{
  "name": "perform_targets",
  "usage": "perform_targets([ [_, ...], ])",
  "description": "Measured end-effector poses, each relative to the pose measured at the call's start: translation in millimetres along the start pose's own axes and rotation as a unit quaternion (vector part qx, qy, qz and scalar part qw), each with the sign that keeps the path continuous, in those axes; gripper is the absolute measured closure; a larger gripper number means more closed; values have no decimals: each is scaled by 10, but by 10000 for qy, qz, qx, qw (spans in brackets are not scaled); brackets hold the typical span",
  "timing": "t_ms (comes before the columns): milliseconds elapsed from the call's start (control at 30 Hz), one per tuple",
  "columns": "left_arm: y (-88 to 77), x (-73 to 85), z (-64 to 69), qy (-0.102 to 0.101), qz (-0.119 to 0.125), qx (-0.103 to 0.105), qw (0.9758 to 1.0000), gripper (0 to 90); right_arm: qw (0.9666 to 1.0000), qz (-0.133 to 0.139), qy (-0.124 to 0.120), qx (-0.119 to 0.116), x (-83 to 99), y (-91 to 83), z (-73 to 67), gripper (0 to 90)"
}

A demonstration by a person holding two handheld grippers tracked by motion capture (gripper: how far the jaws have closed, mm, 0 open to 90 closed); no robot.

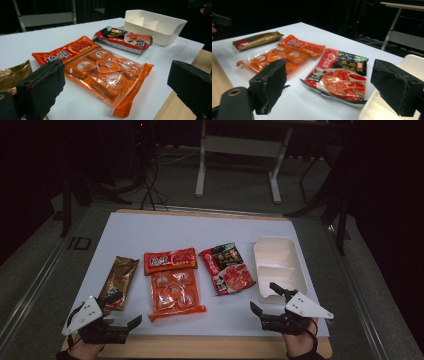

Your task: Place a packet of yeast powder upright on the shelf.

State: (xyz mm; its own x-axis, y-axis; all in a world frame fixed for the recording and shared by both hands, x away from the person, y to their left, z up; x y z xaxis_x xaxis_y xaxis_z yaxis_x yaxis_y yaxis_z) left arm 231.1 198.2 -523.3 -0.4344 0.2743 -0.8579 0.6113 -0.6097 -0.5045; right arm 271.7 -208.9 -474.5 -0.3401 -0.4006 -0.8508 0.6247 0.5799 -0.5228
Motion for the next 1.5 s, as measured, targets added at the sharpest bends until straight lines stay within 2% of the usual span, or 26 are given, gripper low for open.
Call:
perform_targets([
  [133,-2,-5,12,-16,32,95,9999,15,10000,22,-28,-14,-7,-9,-24,134],
  [167,13,-5,26,-2,15,132,9999,15,9997,20,-132,-184,-12,-12,-66,144],
  [233,38,-2,54,-24,15,240,9997,15,9996,4,-150,-221,-11,-11,-73,143],
  [267,56,3,69,4,-21,246,9997,16,9995,-26,-69,-309,-6,-13,-76,141],
  [333,64,7,79,40,-49,248,9997,16,9995,-26,-69,-309,-6,-13,-76,141],
  [367,74,0,107,142,-84,245,9996,16,9994,-133,21,-324,7,-26,-68,129],
  [467,73,-19,120,143,-10,293,9995,16,9989,-203,21,-417,21,-41,-80,127],
  [533,75,-21,127,144,31,329,9994,16,9989,-203,21,-417,21,-41,-80,127],
  [600,106,-10,171,95,-35,532,9985,16,9993,-180,-77,-330,16,-57,-93,126],
  [667,109,-11,191,55,-42,605,9981,16,9994,-248,-114,-194,22,-47,-87,129],
  [800,96,-42,237,-15,-101,716,9974,16,9988,-418,-168,-191,49,-6,-101,133],
  [833,95,-53,250,-23,-162,746,9971,16,9989,-381,-172,-196,44,-12,-108,133],
  [900,87,-74,266,58,-204,673,9975,16,9995,-211,-141,-178,6,-56,-110,133],
  [967,68,-110,293,47,-265,850,9960,16,9997,-90,-151,-148,-27,-93,-123,137],
  [1067,38,-162,297,8,-253,934,9953,16,9997,-141,-168,-109,-19,-99,-157,137],
  [1133,15,-207,289,10,-240,963,9951,16,9995,-182,-215,-123,-15,-89,-174,136],
  [1267,-51,-304,273,62,-185,977,9950,16,9995,-81,-264,-131,-40,-119,-189,135],
  [1400,-96,-367,203,158,-284,847,9959,16,9996,14,-237,-130,-55,-140,-174,131],
  [1500,-129,-422,126,141,-313,758,9965,16,9996,27,-261,-97,-57,-138,-176,127],
])
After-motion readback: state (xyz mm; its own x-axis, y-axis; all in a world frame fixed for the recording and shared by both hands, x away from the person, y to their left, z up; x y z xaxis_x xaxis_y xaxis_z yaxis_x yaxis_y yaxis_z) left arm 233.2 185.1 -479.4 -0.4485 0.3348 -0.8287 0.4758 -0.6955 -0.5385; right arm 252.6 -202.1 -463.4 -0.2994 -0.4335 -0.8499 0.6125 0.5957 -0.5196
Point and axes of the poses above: each handheld gripper's, and its own axes: y roughly forward along the jaws, x roughly out of its underside, z roughly to its right, the point moved 7 cm from there along y, roughly forward along the jaws, and after that the axes turned 15 degrees about -z, right-handed, at the moved point
